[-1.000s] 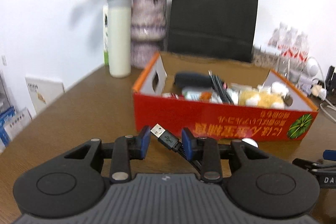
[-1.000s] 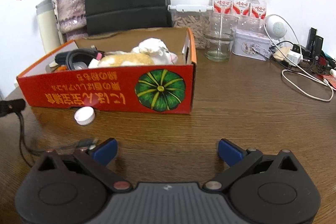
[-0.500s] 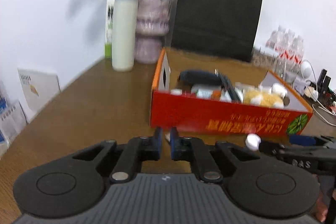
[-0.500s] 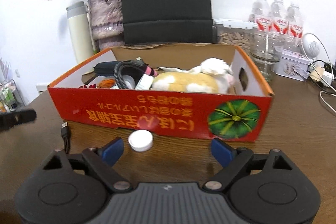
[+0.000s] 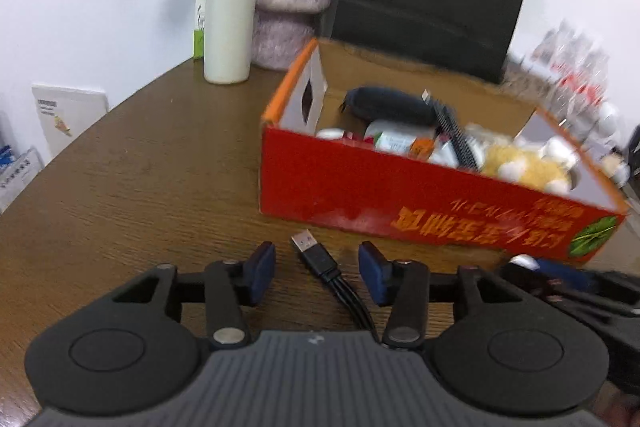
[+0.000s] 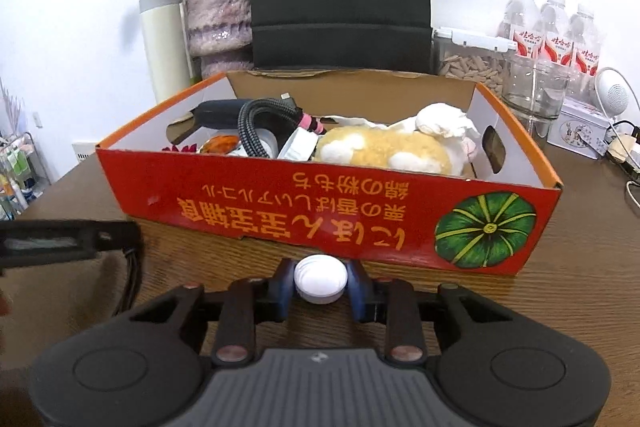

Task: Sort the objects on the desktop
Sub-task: 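Grasp the black USB cable plug with the left gripper while right holds the cap, then carry the white cap and USB cable over the box and open both grippers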

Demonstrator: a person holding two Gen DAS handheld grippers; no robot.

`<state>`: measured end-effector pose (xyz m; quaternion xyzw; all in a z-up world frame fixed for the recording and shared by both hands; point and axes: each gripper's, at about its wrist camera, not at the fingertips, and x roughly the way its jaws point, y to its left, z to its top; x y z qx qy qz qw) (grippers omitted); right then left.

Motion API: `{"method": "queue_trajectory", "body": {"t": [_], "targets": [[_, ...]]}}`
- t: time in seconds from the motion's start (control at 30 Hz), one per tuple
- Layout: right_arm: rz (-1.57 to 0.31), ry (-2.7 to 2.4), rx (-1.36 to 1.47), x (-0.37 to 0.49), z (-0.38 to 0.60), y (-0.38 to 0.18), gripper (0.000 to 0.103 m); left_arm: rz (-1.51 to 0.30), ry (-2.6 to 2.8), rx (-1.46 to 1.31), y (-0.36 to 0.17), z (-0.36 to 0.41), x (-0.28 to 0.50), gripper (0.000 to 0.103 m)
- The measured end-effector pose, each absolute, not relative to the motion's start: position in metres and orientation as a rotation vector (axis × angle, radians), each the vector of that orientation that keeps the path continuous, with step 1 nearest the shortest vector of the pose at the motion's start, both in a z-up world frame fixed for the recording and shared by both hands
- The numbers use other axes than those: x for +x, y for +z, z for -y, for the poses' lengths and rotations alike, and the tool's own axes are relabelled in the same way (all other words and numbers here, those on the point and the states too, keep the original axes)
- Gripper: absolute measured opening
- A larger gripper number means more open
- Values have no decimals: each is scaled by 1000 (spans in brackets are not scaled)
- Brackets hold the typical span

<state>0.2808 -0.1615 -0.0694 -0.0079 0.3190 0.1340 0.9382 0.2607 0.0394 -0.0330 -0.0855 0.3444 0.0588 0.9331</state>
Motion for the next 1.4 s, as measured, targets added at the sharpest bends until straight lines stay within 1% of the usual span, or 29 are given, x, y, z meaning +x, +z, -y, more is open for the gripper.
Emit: {"method": "queue_trajectory", "body": {"t": [0.03,0.07,0.13,0.37,0.6,0.7,1.07,1.4], "targets": [[-649,276,-7,280,164,-68,27,-690,148,-138,-35,-33,263,43],[-648,277,-1,280,165,-67,27,-690,170,-101,-36,-27,264,32],[-650,279,9,280,169,-67,27,-681,179,-55,-38,-19,264,21],[-637,291,16,278,177,-65,27,-645,165,-105,-35,-23,247,20],[-586,314,34,270,186,-58,27,-487,152,-103,-6,-18,212,20],[-555,327,44,265,187,-51,27,-431,133,-107,8,-15,199,16],[-393,348,46,238,183,-12,27,-273,22,-130,49,-2,178,14],[-230,343,122,241,188,39,27,-94,-63,-182,98,-2,194,13]]}}
